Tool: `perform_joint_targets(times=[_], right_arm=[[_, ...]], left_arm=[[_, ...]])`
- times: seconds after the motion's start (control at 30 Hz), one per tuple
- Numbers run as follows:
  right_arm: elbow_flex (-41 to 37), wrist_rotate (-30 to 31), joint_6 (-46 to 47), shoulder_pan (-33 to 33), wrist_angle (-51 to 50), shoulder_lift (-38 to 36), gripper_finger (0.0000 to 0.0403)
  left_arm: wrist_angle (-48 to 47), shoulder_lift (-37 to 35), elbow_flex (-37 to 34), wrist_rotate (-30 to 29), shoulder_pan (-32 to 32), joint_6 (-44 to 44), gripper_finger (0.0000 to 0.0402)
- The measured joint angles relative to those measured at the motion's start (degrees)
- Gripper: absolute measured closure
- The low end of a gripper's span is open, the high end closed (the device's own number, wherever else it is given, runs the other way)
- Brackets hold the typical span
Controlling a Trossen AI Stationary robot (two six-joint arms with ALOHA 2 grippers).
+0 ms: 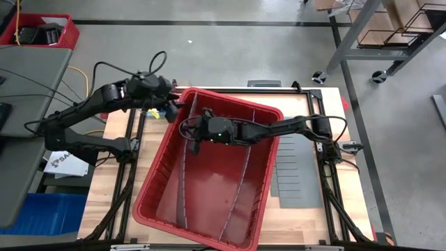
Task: Sort blocks
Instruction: Assemble the bin divider into the red bin
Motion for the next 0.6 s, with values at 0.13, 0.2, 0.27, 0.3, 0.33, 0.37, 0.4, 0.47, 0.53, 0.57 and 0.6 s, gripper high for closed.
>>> perform_joint_targets(times=[0.13, 0.2, 0.27, 0.3, 0.33, 0.37, 0.4, 0.47, 0.53, 0.57, 0.6], right_arm=[[0.0, -0.3, 0.7, -0.3, -0.1, 0.2, 0.0403], [0.0, -0.3, -0.3, -0.3, 0.0, 0.2, 0.0403], [0.0, -0.3, -1.1, -0.3, 0.0, 0.2, 0.0403], [0.0, -0.3, -1.2, -0.3, 0.0, 0.2, 0.0403], [0.0, -0.3, -1.2, -0.3, 0.0, 0.2, 0.0403], [0.0, -0.3, -1.2, -0.3, 0.0, 0.2, 0.0403], [0.0, -0.3, -1.2, -0.3, 0.0, 0.2, 0.0403], [0.0, -0.3, -1.2, -0.3, 0.0, 0.3, 0.0403], [0.0, -0.3, -1.2, -0.3, 0.0, 0.3, 0.0403], [0.0, -0.3, -1.2, -0.3, 0.0, 0.3, 0.0403], [0.0, -0.3, -1.2, -0.3, 0.0, 0.3, 0.0403]], left_arm=[[0.2, 3.1, 0.0, -0.2, 0.0, -2.9, 0.0213], [0.2, 5.6, 0.0, -0.4, 0.1, -3.9, 0.0213], [-0.1, 8.2, 0.0, -1.3, 0.6, -4.1, 0.0213], [0.0, 9.4, 0.0, -1.8, 0.9, -4.9, 0.0213], [0.3, 10.3, 0.0, -2.5, 1.4, -6.0, 0.0213], [0.4, 11.1, 0.0, -2.7, 1.9, -6.9, 0.0213], [0.2, 11.8, 0.0, -2.9, 2.4, -7.5, 0.0213], [0.3, 13.2, 0.0, -2.5, 3.0, -8.3, 0.0213], [0.4, 14.4, 0.0, -2.6, 3.4, -8.5, 0.0213], [0.8, 14.9, 0.0, -2.5, 3.5, -8.5, 0.0213], [1.1, 15.4, 0.0, -2.0, 3.7, -8.5, 0.0213]])
